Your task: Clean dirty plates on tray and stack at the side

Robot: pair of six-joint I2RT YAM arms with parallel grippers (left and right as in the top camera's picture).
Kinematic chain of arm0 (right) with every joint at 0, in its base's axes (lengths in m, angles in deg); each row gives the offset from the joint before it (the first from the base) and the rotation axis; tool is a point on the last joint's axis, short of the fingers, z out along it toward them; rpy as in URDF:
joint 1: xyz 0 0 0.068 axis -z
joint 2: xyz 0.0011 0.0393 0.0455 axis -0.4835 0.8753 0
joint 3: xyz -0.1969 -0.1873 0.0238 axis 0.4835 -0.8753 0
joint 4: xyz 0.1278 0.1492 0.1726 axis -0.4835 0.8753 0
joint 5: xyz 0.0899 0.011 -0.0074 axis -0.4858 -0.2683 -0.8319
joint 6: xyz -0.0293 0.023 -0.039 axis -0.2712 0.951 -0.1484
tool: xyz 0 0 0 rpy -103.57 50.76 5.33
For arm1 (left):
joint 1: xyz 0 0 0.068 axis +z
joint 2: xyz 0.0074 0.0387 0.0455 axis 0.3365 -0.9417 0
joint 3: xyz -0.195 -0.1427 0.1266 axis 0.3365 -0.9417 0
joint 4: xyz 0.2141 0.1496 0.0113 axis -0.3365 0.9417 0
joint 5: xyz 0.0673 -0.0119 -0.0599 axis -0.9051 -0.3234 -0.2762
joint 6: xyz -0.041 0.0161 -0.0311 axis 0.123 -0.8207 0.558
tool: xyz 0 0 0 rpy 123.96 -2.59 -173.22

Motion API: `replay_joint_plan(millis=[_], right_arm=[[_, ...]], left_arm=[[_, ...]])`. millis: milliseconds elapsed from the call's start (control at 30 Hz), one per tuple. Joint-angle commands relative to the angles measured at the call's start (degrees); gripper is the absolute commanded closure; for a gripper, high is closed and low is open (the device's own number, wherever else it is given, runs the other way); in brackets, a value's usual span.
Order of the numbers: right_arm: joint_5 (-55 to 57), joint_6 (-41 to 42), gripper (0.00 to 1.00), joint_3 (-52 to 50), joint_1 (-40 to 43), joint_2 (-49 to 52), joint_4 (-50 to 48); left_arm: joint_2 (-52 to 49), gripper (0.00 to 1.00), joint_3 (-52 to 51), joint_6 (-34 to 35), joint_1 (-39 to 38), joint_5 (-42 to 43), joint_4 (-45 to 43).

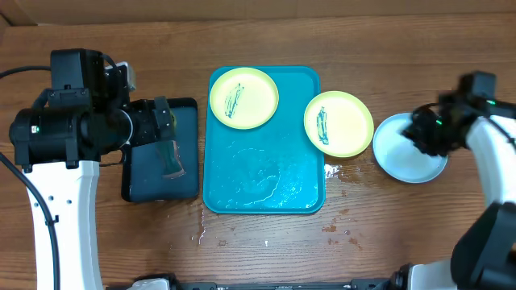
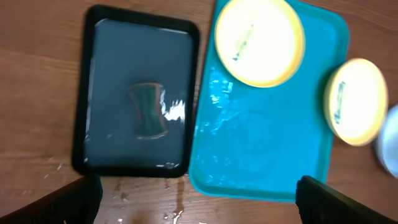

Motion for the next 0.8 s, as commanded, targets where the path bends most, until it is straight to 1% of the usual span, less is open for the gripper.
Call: replay_joint_plan(millis=[0, 100, 233, 267, 333, 433, 533, 633, 667, 700, 767], right_arm=[[-1.7, -6.2, 0.52, 1.2, -8.0, -1.0, -5.6], [6.6, -6.2, 0.51, 1.2, -13.2, 1.1, -11.1], [16.4, -6.2, 0.38, 1.2, -16.7, 6.0, -18.3], [17.8, -6.2, 0.35, 1.2, -17.0, 7.4, -20.0], [19.1, -6.2, 0.32, 1.2, -17.0, 9.7, -22.5], [19.2, -7.3, 0.33, 1.2, -16.6, 12.9, -25.1], [18.8, -7.2, 0.44, 1.2, -16.4, 15.1, -24.9], [18.7, -7.2, 0.53, 1.2, -16.4, 16.6, -23.1], [18.4, -7.2, 0.60, 1.2, -16.4, 16.9, -22.7], [17.8, -7.2, 0.69, 1.2, -16.4, 17.1, -22.2], [17.0, -7.3, 0.95, 1.2, -16.4, 17.0, -21.3]], left_arm=[[2.3, 0.00, 1.1, -5.7, -0.4, 5.7, -0.9], [4.5, 0.00, 1.2, -8.9, -0.4, 7.9, -1.1], [9.2, 0.00, 1.2, -12.6, -0.4, 9.2, -1.6], [10.4, 0.00, 1.2, -13.3, -0.4, 9.2, -1.6], [12.8, 0.00, 1.2, -15.1, -0.4, 9.1, -1.8], [15.2, 0.00, 1.2, -15.5, -0.4, 9.1, -1.7], [16.4, 0.00, 1.2, -15.5, -0.4, 9.1, -1.4], [16.5, 0.00, 1.2, -15.5, -0.4, 9.2, -1.4], [16.5, 0.00, 1.2, -15.5, -0.4, 9.2, -1.4], [16.4, 0.00, 1.2, -15.5, -0.4, 9.2, -1.4], [16.0, 0.00, 1.2, -15.5, -0.4, 9.2, -1.4]])
